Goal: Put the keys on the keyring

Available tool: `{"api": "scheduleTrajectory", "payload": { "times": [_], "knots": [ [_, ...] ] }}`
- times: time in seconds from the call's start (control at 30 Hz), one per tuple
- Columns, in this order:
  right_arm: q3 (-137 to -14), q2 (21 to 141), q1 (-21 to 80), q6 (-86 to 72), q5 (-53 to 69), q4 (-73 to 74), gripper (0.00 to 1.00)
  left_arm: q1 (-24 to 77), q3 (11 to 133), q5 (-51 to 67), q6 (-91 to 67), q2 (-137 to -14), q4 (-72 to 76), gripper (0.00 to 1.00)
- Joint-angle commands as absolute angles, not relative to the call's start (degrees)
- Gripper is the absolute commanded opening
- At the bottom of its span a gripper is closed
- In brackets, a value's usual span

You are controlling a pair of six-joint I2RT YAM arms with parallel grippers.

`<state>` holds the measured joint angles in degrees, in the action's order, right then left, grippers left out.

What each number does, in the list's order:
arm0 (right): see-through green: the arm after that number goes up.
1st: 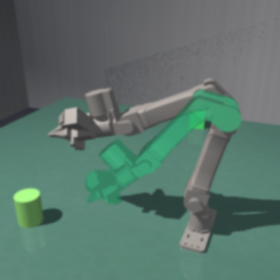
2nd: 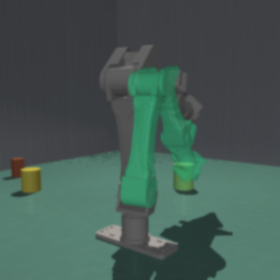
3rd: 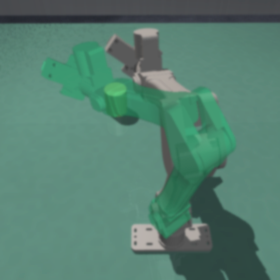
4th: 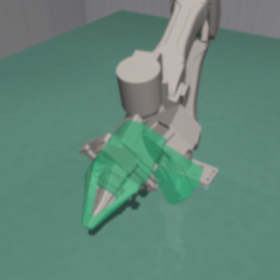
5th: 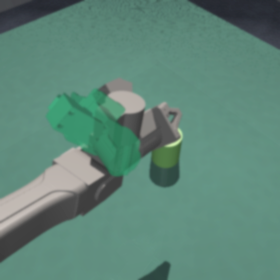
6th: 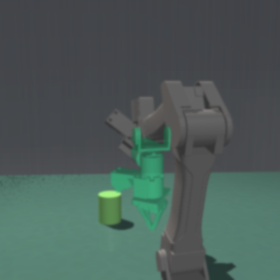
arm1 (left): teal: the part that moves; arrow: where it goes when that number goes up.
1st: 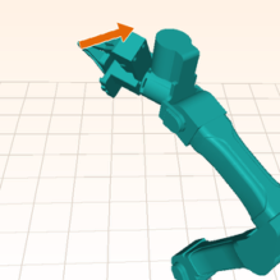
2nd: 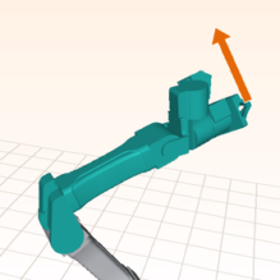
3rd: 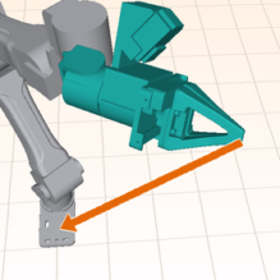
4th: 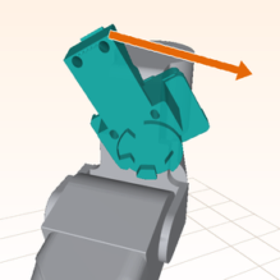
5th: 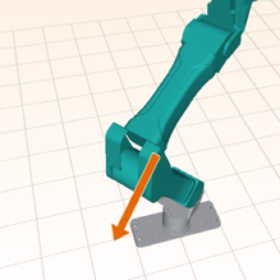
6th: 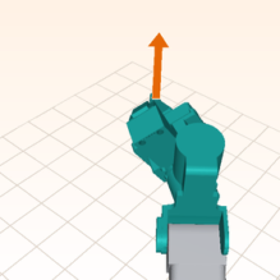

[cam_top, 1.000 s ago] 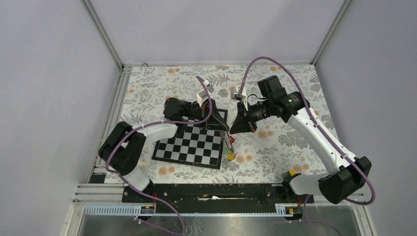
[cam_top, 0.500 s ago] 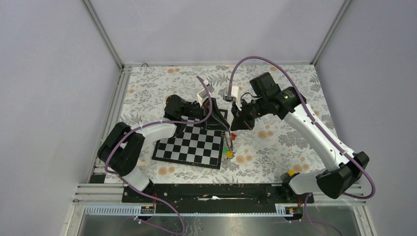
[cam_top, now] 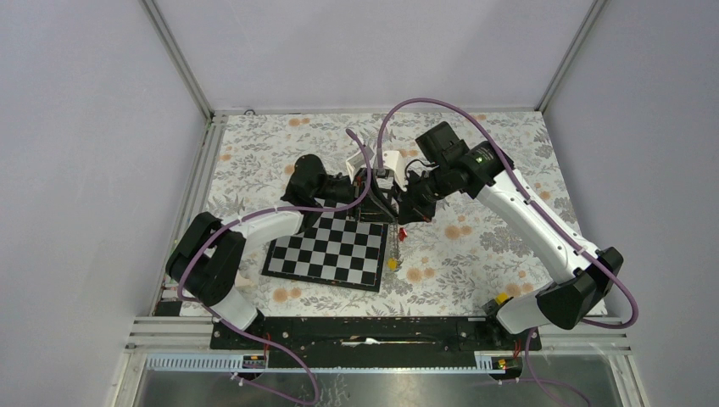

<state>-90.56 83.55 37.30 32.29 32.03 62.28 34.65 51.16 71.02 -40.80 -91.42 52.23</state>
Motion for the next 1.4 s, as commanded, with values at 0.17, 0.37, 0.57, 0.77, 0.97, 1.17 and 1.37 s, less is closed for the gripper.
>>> {"api": "scheduleTrajectory", "payload": {
  "times": [0.17,0.37,0.57,0.77,0.97,1.17,1.37],
  "knots": [
    [-94.6,84.1,38.1,32.8,32.0,63.8,0.0,34.5,52.2,70.3,-37.3,-88.6,51.9,0.21],
    [-94.4,84.2,38.1,32.6,32.3,63.7,0.0,34.5,52.3,70.6,-37.5,-88.6,52.1,0.03],
    [-93.0,83.5,38.1,31.9,31.9,61.9,0.06,34.5,52.5,70.8,-38.7,-88.8,52.7,0.0],
    [-90.2,81.3,37.9,31.9,29.5,57.8,0.24,34.5,52.7,69.9,-40.6,-88.6,53.5,0.0],
    [-85.9,77.9,36.2,32.1,32.5,53.7,0.36,34.5,52.8,69.0,-39.8,-87.5,49.3,0.0],
    [-81.6,74.3,31.9,31.3,40.3,50.2,0.45,34.0,54.6,68.5,-40.4,-87.3,45.0,0.0],
    [-76.8,72.2,30.2,30.8,45.3,48.5,0.48,33.9,53.9,68.4,-43.6,-87.5,50.3,0.0]
  ]
}}
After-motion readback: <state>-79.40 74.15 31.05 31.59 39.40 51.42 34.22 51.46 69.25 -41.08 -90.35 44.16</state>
